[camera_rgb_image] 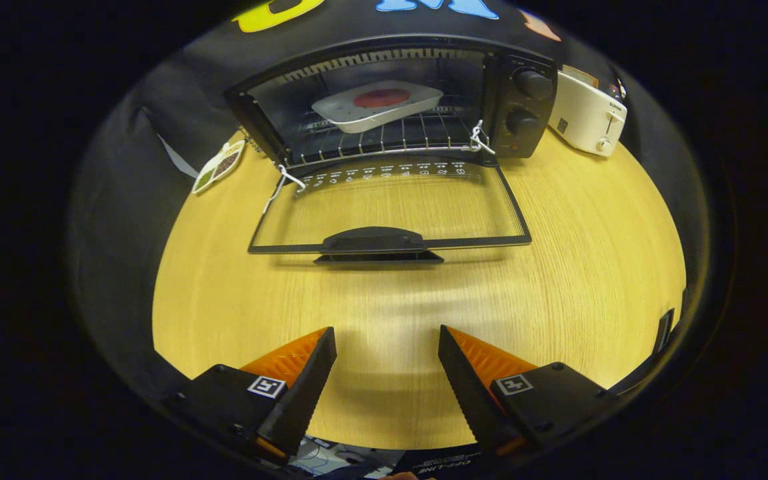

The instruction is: Open the toaster oven, put the food inside, and close the toaster oven door.

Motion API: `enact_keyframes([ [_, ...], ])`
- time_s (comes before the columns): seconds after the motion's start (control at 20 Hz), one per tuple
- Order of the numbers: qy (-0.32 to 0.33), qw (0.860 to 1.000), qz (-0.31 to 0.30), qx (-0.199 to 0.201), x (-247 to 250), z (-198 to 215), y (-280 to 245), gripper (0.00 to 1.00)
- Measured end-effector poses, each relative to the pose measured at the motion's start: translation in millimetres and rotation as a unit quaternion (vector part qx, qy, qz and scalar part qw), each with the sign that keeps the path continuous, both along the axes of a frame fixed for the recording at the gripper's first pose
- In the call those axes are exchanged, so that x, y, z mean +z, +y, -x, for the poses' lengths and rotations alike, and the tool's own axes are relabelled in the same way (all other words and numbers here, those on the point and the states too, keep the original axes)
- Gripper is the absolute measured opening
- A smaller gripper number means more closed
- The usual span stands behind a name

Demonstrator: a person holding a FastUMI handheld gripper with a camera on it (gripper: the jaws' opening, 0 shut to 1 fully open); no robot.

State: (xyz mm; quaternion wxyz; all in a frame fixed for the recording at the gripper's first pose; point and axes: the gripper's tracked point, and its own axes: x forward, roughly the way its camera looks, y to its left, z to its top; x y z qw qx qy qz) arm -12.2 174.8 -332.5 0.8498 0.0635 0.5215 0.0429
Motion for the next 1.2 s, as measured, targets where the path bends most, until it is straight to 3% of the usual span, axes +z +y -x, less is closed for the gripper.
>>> enact_keyframes([
  [0.3,0.009,1.000,0.019,-0.014,-10,-24,6,0.98],
  [0.55,-0.011,0.999,0.045,0.012,-11,-41,11,0.98],
  [0.7,-0.013,0.999,0.046,0.007,-11,-51,14,0.98],
  [0.85,0.001,0.999,0.039,-0.012,-11,-54,15,0.98],
  [1.2,-0.026,0.999,0.044,0.000,14,-47,13,0.97],
])
